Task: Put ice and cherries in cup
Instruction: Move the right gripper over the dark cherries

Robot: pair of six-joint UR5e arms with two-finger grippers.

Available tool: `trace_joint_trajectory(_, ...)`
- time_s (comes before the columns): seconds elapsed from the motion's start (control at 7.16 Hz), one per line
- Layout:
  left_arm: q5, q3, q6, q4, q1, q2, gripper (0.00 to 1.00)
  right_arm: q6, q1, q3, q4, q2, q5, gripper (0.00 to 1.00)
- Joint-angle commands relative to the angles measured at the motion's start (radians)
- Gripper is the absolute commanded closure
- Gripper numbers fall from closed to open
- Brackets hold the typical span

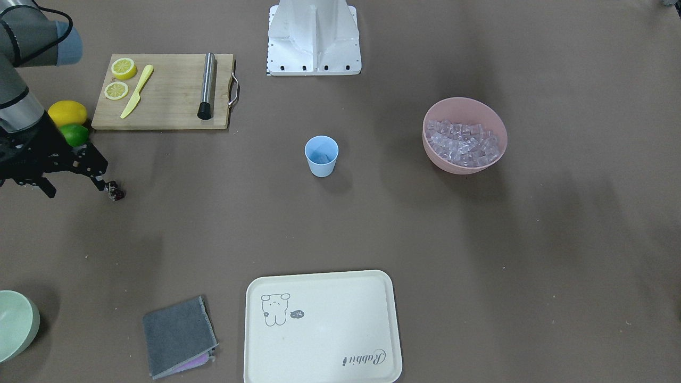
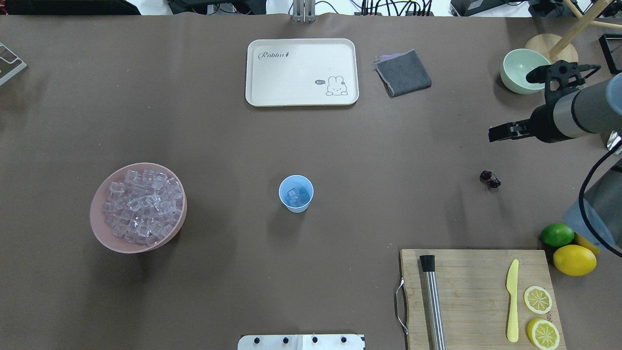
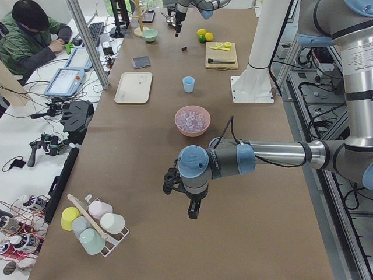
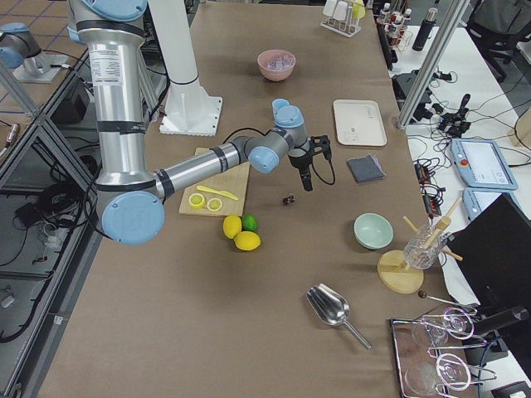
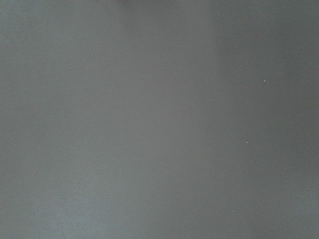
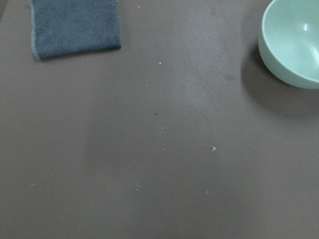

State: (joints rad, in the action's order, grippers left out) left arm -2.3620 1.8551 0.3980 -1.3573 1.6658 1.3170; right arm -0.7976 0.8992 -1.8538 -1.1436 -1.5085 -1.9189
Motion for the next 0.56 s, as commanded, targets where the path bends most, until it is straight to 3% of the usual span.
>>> trace_joint_trajectory(0.0, -0.002, 0.001, -0.001, -0.002, 0.0, 0.001, 0.01, 0.036, -0.093, 0.011, -0.016, -0.028, 0.134, 0.0)
trace_joint_trajectory(0.14, -0.003, 0.003, 0.001, -0.003, 0.0, 0.001, 0.01, 0.04, -0.124, 0.011, -0.016, -0.051, 0.197, 0.0)
trace_joint_trajectory(0.42, -0.003, -0.001, 0.001, -0.022, -0.001, -0.001, 0.01, 0.038, -0.183, 0.028, -0.016, -0.039, 0.224, 0.14)
